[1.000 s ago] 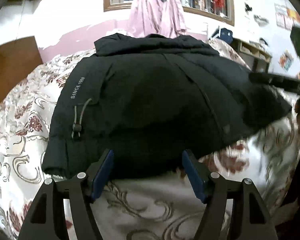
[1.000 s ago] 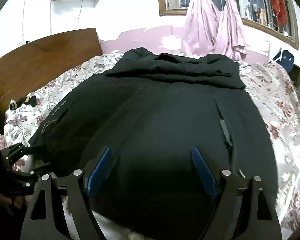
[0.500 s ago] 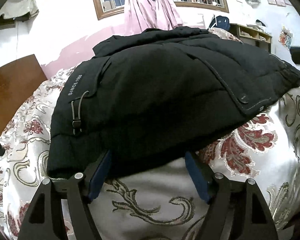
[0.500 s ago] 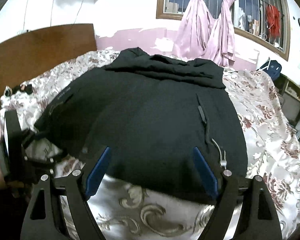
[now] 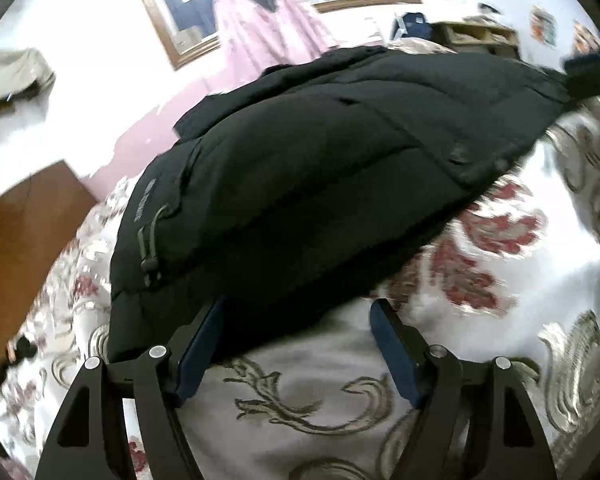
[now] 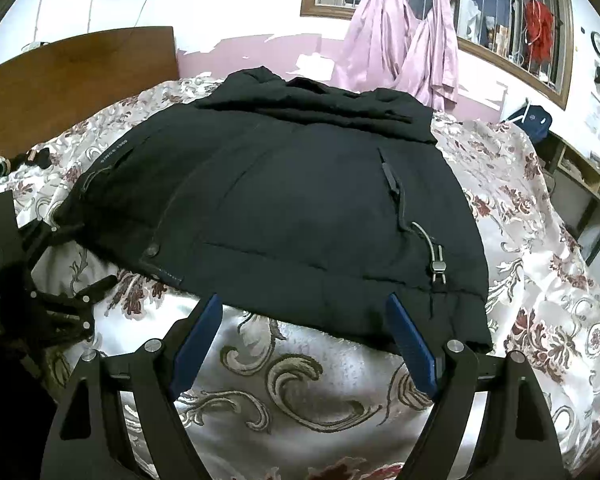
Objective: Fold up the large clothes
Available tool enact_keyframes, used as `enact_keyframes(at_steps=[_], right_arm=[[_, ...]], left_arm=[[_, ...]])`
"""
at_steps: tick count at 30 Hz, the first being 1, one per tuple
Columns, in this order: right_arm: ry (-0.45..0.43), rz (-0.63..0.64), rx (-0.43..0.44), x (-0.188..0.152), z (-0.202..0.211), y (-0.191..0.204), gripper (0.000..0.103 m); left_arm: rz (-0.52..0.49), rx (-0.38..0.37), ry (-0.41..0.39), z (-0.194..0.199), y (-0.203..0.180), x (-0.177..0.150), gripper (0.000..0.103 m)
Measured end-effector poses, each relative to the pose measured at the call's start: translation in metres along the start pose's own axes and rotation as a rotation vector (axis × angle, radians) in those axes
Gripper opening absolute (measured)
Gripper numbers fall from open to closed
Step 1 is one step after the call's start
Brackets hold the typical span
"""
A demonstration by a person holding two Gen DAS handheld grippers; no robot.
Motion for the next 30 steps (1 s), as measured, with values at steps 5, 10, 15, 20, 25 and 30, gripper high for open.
enact_keyframes(at_steps=[5, 10, 15, 20, 25, 30], right_arm=[[-0.008, 0.010, 0.000, 0.000, 0.002, 0.000, 0.080], [-0.005, 0.009, -0.042, -0.003, -0.001, -0.010, 0.080], [0.005, 0.091, -0.161, -0.016, -0.015, -0.020, 0.080], [-0.011, 0.188, -0.239, -0.020, -0.018, -0.015, 0.080], [-0.049, 0.215, -0.272, -0.005, -0.025, -0.014, 0.080], [-0.049, 0.172, -0.240, 0.001, -0.035, -0.022, 0.065]], left_arm=[[0.116, 0.010, -0.005, -0.003, 0.020, 0.006, 0.073], [0.165, 0.004, -0.005, -0.008, 0.025, 0.009, 0.067], [0.208, -0.008, 0.034, -0.016, 0.030, 0.010, 0.049], [0.263, -0.033, 0.061, -0.022, 0.038, 0.013, 0.040], [0.268, -0.042, 0.076, -0.024, 0.039, 0.016, 0.039], [0.278, -0.046, 0.098, -0.028, 0.038, 0.018, 0.039]])
Point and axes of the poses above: each gripper's, at about its wrist camera, not at the fingertips, and z roughly against the way its jaws point, y to its left, x to its top, the point moved 7 cm from there along -z, roughly the way its jaws point, and after that the axes turned 2 degrees about y, right-handed, at the moved point
